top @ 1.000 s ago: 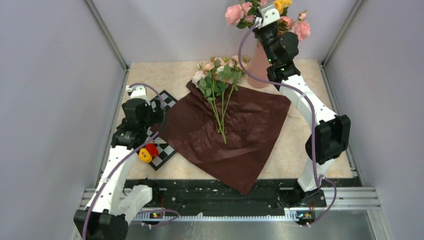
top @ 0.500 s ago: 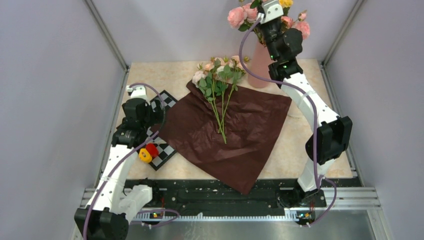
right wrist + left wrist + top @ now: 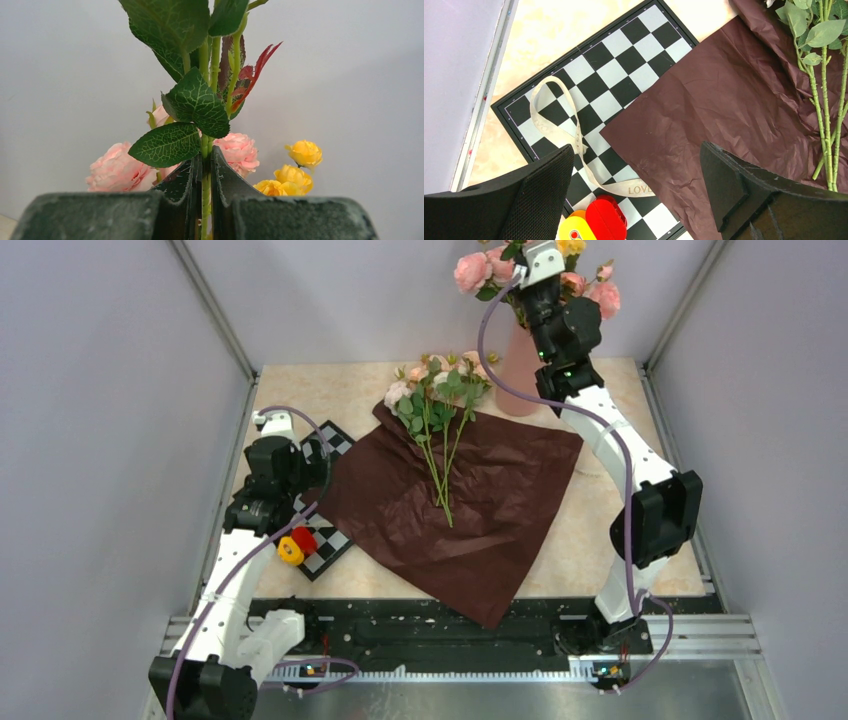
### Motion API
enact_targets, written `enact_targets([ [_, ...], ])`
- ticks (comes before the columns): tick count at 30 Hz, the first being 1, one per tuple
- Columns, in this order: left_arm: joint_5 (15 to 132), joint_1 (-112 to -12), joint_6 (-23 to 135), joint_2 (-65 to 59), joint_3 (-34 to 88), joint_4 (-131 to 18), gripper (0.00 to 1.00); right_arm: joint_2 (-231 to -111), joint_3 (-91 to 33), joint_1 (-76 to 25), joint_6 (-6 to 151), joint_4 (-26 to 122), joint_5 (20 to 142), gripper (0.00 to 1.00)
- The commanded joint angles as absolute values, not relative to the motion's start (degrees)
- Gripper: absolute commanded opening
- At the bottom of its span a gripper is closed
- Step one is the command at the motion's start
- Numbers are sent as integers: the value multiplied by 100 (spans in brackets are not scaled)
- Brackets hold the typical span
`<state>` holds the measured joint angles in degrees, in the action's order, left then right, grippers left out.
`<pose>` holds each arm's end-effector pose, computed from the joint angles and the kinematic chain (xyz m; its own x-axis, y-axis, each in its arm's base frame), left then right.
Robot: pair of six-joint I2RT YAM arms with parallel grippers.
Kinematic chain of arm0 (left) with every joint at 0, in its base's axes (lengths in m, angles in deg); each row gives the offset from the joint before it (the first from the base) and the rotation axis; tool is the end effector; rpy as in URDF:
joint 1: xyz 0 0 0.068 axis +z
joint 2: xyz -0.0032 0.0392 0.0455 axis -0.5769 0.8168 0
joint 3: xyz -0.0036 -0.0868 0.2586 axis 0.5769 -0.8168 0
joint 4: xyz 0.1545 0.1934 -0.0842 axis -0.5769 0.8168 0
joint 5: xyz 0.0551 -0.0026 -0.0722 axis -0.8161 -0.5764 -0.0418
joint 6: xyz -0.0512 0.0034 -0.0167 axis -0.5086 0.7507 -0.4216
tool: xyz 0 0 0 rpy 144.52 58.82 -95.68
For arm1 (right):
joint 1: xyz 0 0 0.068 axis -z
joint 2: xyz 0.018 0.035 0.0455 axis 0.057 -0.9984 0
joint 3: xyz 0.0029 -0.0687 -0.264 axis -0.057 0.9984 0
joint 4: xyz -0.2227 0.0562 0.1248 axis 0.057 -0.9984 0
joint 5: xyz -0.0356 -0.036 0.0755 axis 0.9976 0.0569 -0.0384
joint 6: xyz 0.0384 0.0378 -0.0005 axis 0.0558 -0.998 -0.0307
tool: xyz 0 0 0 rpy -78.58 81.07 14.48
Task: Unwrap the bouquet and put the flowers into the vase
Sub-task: Insert the fake flower into the vase.
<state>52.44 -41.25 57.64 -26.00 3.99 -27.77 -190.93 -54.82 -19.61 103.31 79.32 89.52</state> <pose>0.2010 -0.0134 0.3144 -0.4714 -0.1269 -0.8728 -0.1735 0.9836 -0.0493 0.3775 0.1585 0.4909 0.5853 -0.1991 -0.7860 -0.1430 0.9288 -0.3417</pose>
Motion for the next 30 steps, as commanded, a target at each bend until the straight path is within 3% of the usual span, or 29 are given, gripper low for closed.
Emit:
enact_targets([
  [1,5274,-4079,5799,-2593,364,-3034,99,-19244,-5369,-1947,10252,8087,9051,0],
  [30,5349,-4059,5790,-2463,363,-3043,99,-19275,-3799,-1721,9592,8636,9384,0],
])
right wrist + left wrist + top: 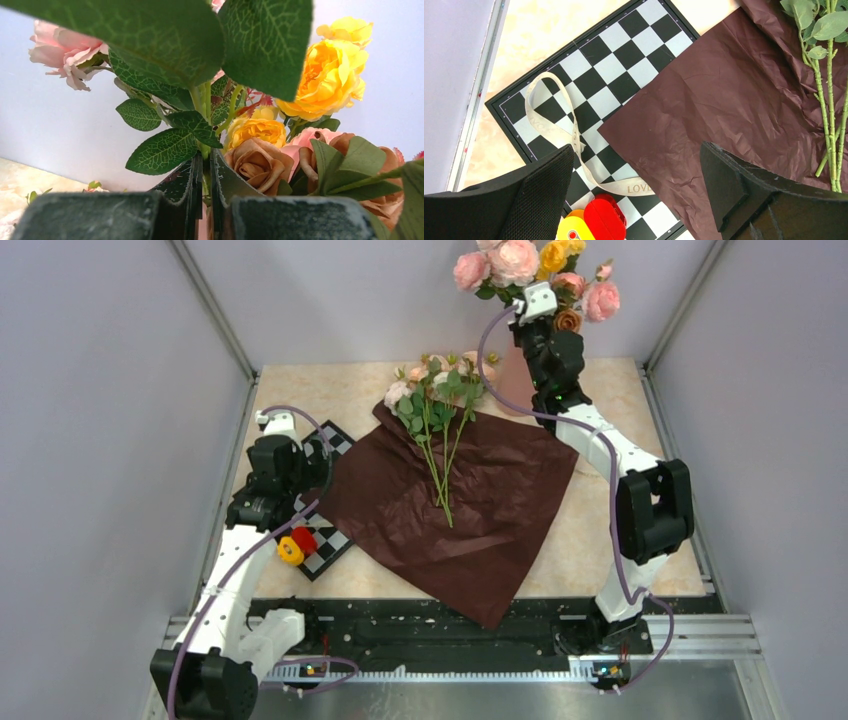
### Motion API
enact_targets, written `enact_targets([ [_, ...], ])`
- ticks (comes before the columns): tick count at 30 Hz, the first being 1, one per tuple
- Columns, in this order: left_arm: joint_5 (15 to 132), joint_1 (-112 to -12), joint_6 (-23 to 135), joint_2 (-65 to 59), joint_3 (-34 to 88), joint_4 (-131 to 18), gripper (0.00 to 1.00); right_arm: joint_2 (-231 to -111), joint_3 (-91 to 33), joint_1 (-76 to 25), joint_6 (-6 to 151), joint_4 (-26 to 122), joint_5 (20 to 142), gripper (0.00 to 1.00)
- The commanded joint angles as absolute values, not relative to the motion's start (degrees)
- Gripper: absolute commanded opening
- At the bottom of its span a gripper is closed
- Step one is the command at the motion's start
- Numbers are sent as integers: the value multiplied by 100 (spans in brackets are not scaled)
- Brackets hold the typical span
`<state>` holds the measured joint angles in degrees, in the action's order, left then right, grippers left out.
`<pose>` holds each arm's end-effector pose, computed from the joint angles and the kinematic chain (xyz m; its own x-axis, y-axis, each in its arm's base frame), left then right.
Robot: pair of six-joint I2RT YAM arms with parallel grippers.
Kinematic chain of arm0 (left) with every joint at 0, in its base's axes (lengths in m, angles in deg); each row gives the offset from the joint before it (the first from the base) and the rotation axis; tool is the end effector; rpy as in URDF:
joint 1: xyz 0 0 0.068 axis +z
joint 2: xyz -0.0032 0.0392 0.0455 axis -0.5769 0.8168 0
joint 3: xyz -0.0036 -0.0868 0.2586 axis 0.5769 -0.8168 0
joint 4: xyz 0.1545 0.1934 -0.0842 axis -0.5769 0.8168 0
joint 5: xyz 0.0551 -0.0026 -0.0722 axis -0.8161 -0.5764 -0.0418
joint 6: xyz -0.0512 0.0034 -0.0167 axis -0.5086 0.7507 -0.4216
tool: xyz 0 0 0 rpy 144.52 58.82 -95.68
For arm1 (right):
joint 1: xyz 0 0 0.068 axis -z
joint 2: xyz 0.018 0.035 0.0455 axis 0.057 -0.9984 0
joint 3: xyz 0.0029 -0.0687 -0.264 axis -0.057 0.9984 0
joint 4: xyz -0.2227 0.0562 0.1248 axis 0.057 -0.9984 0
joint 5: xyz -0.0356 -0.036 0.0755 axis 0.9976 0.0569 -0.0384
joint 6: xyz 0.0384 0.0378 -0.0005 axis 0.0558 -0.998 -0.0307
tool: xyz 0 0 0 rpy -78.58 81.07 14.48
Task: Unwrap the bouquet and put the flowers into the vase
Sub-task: Insert the fake flower into the vase.
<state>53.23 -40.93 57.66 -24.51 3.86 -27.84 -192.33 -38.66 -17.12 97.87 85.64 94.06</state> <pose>0.2063 -0.0133 0.3089 -0.4961 -0.1271 -0.8589 -0.1685 0.9845 -0.0484 0.4062 0.1472 0.3935 0.3831 -0.2002 -0.9017 -0.1409 0.9521 -0.2712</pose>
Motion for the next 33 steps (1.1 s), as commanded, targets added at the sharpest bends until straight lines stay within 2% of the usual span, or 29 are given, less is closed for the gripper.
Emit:
enact_targets([
  [1,5340,-4059,5790,-2471,365,-3043,99,-19265,-3796,-1723,9591,8629,9377,0],
  [2,5336,-4059,5790,-2472,368,-3043,99,-19260,-3798,-1726,9590,8617,9370,0],
  [7,5355,-4051,5790,-2473,365,-3043,99,-19230,-3823,-1724,9583,8483,9287,17],
  [12,5360,-4042,5790,-2489,363,-3043,99,-19152,-3723,-1721,9583,8475,9238,29],
  [24,5402,-4042,5790,-2516,368,-3043,99,-18940,-3572,-1795,9720,8338,9160,47],
  [29,5405,-4033,5790,-2535,360,-3043,99,-18823,-3463,-1839,9825,8285,9183,51],
  [30,5408,-4033,5786,-2540,363,-3043,99,-18801,-3443,-1848,9851,8288,9188,53],
  [33,5442,-4033,5782,-2550,354,-3043,99,-18746,-3420,-1882,9902,8236,9202,69],
])
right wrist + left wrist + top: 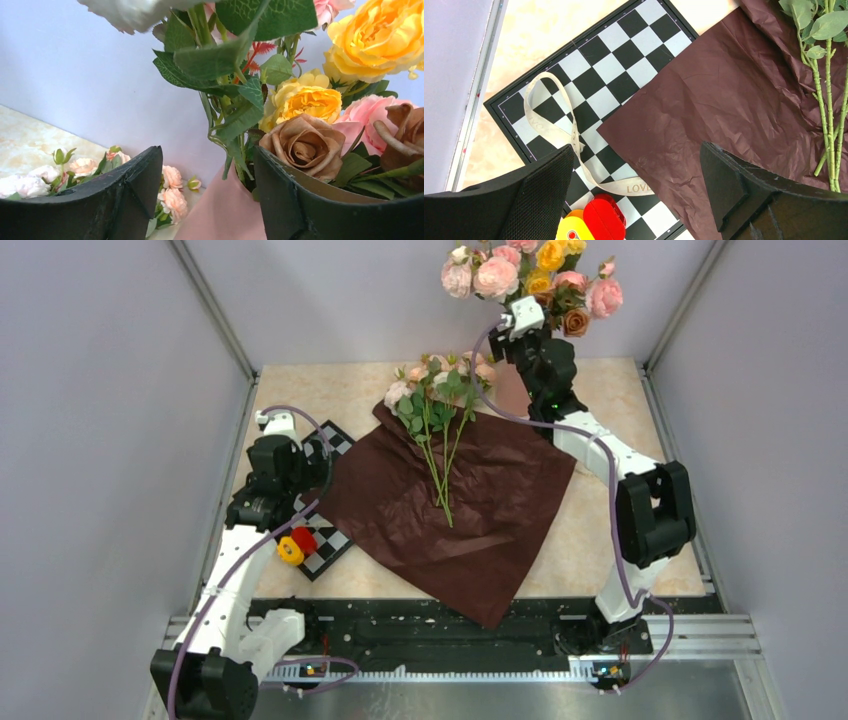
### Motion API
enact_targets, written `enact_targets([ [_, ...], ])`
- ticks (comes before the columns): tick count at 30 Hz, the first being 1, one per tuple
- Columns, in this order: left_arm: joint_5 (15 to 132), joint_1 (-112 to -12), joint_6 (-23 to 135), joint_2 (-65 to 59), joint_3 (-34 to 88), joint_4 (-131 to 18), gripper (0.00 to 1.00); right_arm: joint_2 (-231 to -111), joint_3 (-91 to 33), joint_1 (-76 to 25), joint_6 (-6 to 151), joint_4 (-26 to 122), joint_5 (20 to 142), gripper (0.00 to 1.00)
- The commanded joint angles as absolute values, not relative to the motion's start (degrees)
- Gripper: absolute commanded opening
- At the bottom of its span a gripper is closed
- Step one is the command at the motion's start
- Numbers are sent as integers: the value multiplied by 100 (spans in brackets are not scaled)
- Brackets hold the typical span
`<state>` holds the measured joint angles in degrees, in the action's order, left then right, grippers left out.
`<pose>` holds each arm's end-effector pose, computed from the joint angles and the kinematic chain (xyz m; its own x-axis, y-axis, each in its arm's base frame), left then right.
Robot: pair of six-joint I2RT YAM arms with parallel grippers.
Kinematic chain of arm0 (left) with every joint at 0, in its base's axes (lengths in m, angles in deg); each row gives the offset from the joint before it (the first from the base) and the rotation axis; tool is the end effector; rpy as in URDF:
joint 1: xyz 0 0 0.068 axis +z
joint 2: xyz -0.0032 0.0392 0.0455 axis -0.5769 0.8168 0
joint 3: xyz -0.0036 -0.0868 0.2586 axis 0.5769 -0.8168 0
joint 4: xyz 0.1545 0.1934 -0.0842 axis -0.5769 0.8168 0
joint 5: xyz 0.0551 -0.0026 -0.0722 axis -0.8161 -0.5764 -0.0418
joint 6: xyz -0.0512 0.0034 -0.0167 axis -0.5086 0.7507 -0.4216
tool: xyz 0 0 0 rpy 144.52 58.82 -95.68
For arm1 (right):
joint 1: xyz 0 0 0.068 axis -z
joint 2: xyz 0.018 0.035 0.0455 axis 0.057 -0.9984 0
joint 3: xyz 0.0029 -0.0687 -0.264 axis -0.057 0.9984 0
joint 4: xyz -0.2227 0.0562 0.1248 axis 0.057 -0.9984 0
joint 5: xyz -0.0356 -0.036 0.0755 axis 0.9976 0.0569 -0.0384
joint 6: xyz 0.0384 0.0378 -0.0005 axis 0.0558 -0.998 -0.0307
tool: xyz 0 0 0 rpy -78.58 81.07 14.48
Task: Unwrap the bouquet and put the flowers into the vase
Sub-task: Insert the fake flower into the vase.
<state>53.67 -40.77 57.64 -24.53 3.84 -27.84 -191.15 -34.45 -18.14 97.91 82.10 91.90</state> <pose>0.2063 -0.0129 0.3089 -0.4969 -0.1290 -0.8582 -0.1650 0.9849 -0.0525 0.4004 0.1546 0.3694 0.3003 -0.2290 -0.9259 -0.2211 0.9276 -0.3011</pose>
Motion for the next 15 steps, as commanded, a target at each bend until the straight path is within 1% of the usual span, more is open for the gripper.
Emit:
enact_targets([
  [1,5459,-4033,5785,-2551,359,-3043,99,-18727,-3410,-1889,9912,8190,9195,72],
  [4,5504,-4033,5790,-2559,357,-3035,99,-18632,-3356,-1918,9953,8135,9160,76],
  [6,5539,-4033,5797,-2560,356,-3028,99,-18535,-3285,-1974,10004,8134,9184,77],
  [11,5866,-4033,5897,-2602,374,-3007,99,-18146,-3008,-2434,10622,8078,9601,79],
  [15,6134,-4033,6031,-2583,378,-2968,99,-17639,-2518,-2713,10459,7961,9659,79],
])
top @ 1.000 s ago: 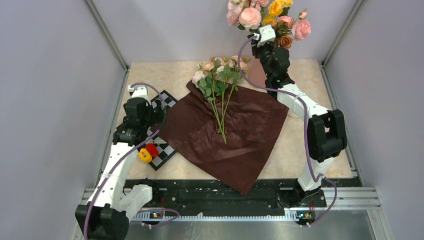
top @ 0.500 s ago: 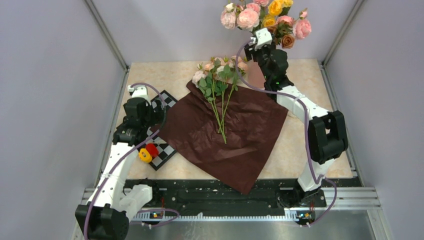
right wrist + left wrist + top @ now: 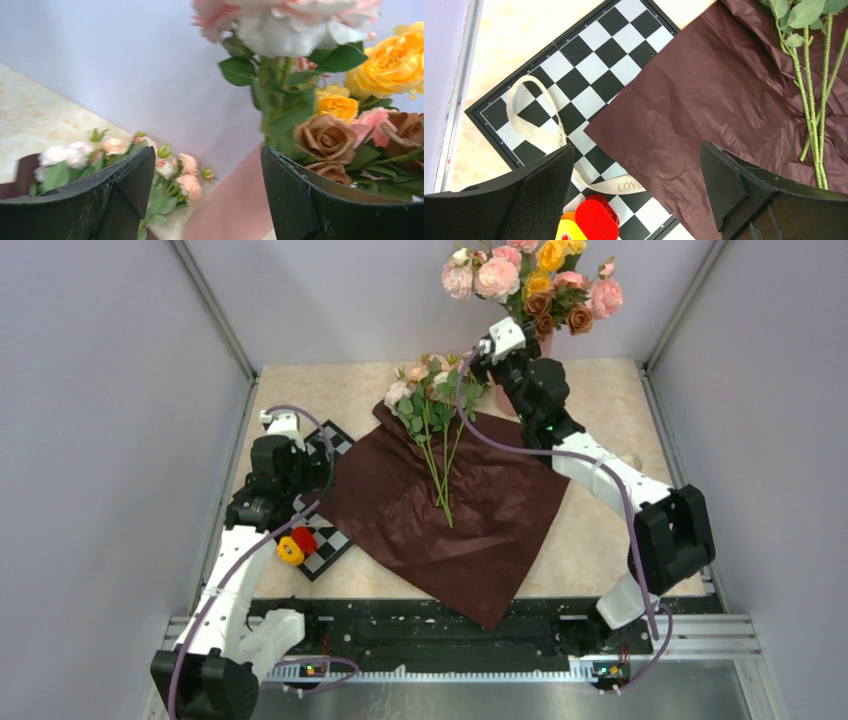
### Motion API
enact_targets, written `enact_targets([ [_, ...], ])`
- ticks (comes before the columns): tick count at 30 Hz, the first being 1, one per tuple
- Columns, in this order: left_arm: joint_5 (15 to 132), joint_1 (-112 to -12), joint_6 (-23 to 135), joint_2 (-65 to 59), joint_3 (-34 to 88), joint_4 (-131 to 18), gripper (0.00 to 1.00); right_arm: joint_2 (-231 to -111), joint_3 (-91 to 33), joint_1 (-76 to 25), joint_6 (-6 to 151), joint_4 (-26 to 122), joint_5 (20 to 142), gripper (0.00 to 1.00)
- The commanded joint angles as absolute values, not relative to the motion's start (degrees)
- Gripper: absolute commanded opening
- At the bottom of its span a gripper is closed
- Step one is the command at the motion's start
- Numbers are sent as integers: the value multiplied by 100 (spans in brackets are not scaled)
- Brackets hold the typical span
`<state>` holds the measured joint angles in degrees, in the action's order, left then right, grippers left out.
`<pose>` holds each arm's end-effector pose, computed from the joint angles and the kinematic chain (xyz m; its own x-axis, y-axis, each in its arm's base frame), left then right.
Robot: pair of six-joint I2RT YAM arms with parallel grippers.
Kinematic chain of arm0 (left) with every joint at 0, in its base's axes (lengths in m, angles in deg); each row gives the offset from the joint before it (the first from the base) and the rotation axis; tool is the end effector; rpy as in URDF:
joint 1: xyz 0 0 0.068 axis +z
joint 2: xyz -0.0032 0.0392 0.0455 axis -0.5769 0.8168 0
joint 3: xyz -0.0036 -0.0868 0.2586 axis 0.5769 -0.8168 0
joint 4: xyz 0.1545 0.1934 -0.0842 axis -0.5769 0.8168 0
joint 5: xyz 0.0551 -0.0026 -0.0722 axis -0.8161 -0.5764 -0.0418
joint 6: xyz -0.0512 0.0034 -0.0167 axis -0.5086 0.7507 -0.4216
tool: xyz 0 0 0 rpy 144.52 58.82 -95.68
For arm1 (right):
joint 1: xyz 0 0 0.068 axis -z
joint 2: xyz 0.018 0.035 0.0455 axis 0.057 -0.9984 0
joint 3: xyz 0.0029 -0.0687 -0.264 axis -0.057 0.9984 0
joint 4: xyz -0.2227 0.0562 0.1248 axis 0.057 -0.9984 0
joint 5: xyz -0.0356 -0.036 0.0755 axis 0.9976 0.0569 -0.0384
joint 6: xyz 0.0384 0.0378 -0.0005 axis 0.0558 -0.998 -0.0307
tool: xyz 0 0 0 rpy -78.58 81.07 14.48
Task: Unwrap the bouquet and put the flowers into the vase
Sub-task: Insert the fake flower into the vase.
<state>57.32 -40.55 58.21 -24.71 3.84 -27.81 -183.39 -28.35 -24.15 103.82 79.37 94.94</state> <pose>0.2058 -0.0144 0.3092 -0.5051 -0.1223 -0.8544 -0.1101 0.9910 -0.0768 0.3523 0.1782 0.3793 0.3187 -0.3037 -0.8979 -0.2450 0.8887 -0.3875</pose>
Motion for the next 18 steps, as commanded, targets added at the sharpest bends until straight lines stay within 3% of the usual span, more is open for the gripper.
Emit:
enact_targets([
  [1,6300,-4041,6046,-2578,392,-2952,99,-17475,-2392,-2770,10355,7917,9654,79],
  [10,7277,-4256,5049,-2551,339,-3131,99,-15992,-1812,-3066,8946,6399,9465,79],
  [18,6818,-5512,3735,-2061,62,-4095,99,-15194,-1681,-3073,7477,4807,9557,78],
])
